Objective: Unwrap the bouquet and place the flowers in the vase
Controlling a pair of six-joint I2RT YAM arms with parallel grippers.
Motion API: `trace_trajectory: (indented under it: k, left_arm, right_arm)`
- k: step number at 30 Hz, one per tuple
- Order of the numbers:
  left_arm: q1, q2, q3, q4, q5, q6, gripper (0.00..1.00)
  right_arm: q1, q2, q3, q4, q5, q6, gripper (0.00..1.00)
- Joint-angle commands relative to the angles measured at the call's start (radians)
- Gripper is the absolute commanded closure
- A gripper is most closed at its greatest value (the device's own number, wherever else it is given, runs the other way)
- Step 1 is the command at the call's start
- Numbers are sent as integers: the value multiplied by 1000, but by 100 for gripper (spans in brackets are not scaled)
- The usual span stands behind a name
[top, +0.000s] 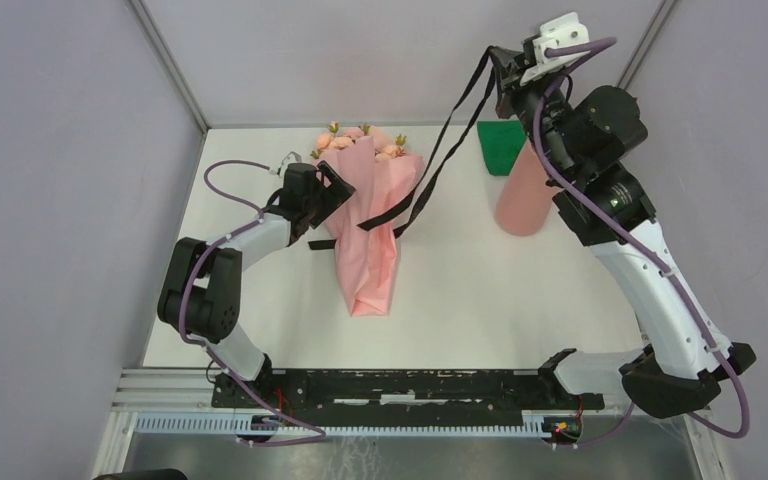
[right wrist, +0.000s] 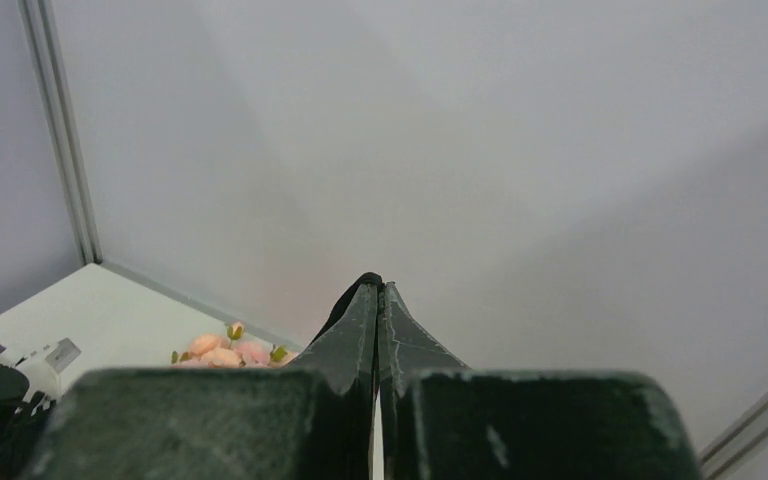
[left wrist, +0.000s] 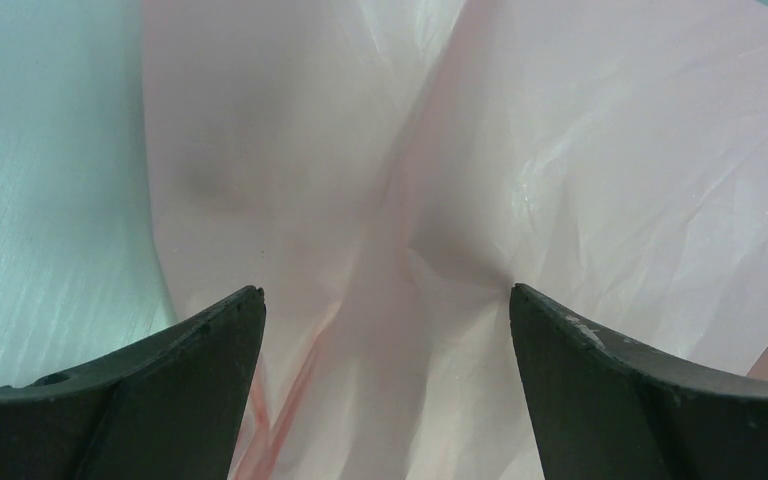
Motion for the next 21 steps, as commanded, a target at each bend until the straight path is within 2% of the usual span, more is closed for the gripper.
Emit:
trace_trajectory:
  k: [1, 8, 14, 21]
  left_arm:
    - [4, -44, -5, 40, 10, 38, 4]
    - [4, -34, -11, 50, 15, 38, 4]
    - [4, -33, -12, 51, 11, 43, 4]
    - [4, -26, -7, 55, 14, 46, 4]
  right_arm:
    - [-10, -1, 58, -4, 36, -44, 100]
    - [-11, 40, -58, -15, -23, -18, 100]
    - [-12, 22, -443, 124, -19, 37, 100]
    - [-9, 30, -748, 234, -75, 88, 100]
